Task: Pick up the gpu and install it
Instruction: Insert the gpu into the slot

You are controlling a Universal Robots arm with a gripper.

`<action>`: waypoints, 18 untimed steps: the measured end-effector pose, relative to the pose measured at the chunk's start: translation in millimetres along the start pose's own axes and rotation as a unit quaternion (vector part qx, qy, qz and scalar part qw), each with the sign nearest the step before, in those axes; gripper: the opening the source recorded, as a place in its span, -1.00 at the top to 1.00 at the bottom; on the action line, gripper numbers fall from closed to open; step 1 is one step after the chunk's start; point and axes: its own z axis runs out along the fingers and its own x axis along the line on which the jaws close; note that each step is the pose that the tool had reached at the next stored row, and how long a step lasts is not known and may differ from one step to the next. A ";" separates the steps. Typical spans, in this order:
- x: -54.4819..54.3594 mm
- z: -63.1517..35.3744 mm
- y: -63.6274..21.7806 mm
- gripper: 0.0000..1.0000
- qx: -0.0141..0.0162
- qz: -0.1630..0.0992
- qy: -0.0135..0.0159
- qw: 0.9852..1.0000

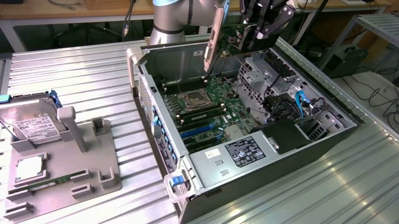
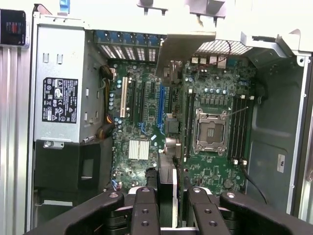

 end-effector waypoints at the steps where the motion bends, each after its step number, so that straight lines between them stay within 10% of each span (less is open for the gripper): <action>1: 0.0 0.0 0.0 0.44 0.000 -0.003 0.000 1.000; 18: 0.0 0.0 0.0 0.44 -0.001 -0.049 0.001 0.999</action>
